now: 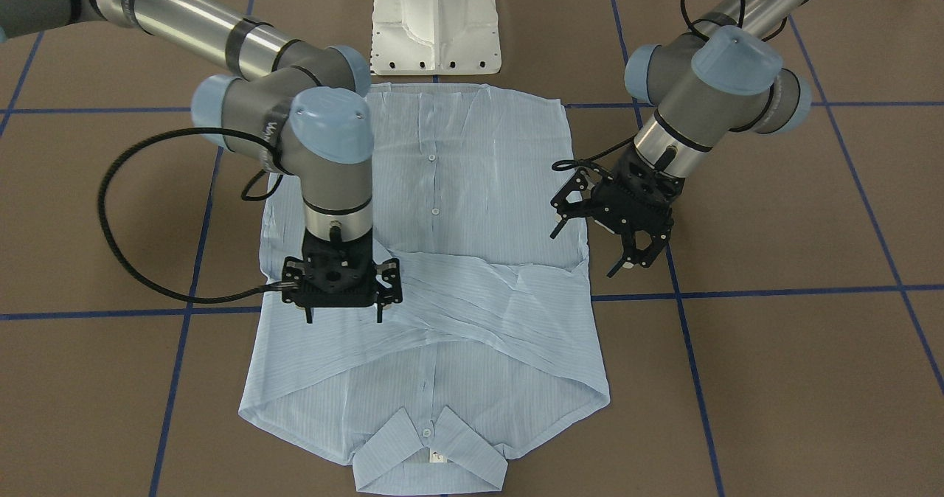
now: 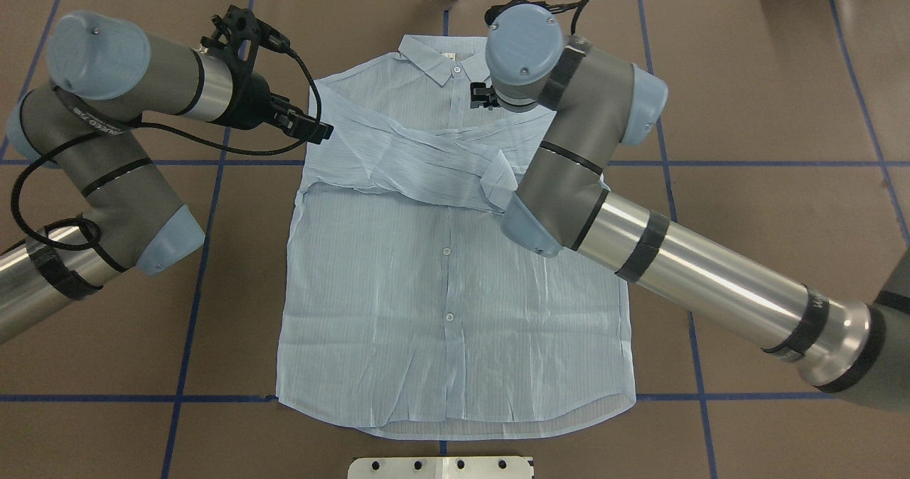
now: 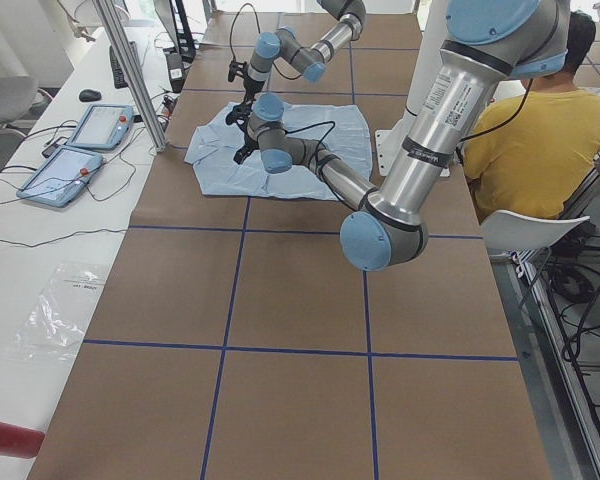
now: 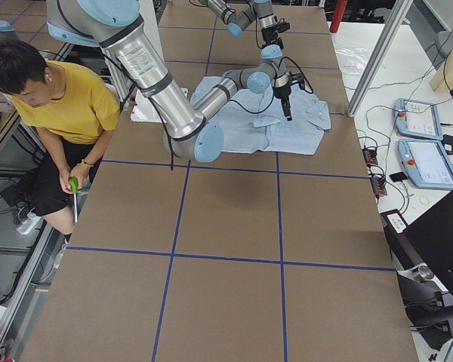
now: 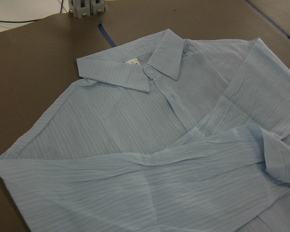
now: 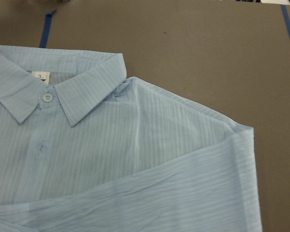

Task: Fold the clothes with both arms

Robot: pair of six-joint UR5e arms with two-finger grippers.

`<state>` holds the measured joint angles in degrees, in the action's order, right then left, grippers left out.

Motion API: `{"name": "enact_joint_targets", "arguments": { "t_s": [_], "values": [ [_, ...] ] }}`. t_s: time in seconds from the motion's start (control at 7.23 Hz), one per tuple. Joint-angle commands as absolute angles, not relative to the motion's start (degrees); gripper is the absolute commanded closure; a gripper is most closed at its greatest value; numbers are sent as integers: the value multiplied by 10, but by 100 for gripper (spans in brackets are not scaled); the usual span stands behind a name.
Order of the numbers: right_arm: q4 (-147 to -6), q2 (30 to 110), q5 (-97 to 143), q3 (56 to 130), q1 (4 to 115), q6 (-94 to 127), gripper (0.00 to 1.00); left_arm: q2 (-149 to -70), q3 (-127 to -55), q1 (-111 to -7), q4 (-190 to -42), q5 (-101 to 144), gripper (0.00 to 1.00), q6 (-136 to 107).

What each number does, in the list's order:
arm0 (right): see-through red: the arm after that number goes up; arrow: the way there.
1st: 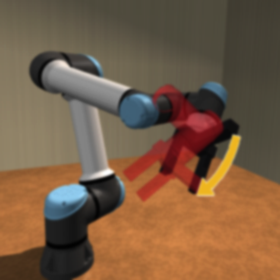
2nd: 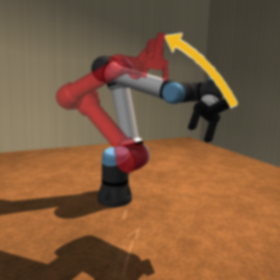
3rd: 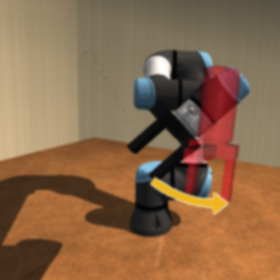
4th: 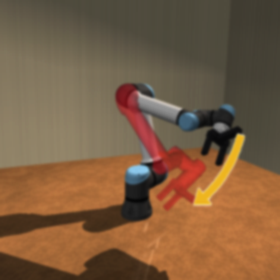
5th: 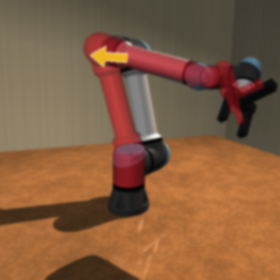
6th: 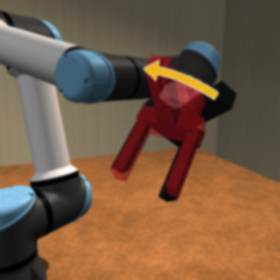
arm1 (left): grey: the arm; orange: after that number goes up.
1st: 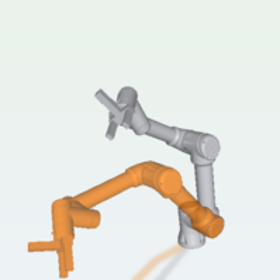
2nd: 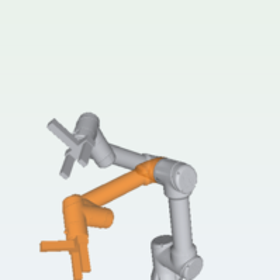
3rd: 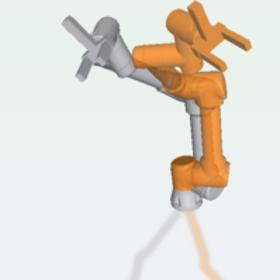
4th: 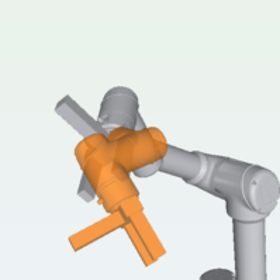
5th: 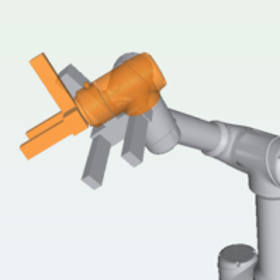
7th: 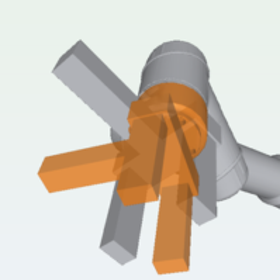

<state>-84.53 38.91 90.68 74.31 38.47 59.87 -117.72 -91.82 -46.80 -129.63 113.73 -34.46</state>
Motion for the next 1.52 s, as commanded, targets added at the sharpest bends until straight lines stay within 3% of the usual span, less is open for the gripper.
{"name": "enact_joint_targets", "arguments": {
  "t_s": [0.0, 1.38],
  "values": [
    [-898, 354, 849, 709, 337, 597, 0, -1172, -919, -470, -1297, 1139, 0, -345],
    [-1041, 357, 781, 706, 284, 523, 1, -1172, -920, -468, -1297, 1138, 0, -352]
  ]
}}
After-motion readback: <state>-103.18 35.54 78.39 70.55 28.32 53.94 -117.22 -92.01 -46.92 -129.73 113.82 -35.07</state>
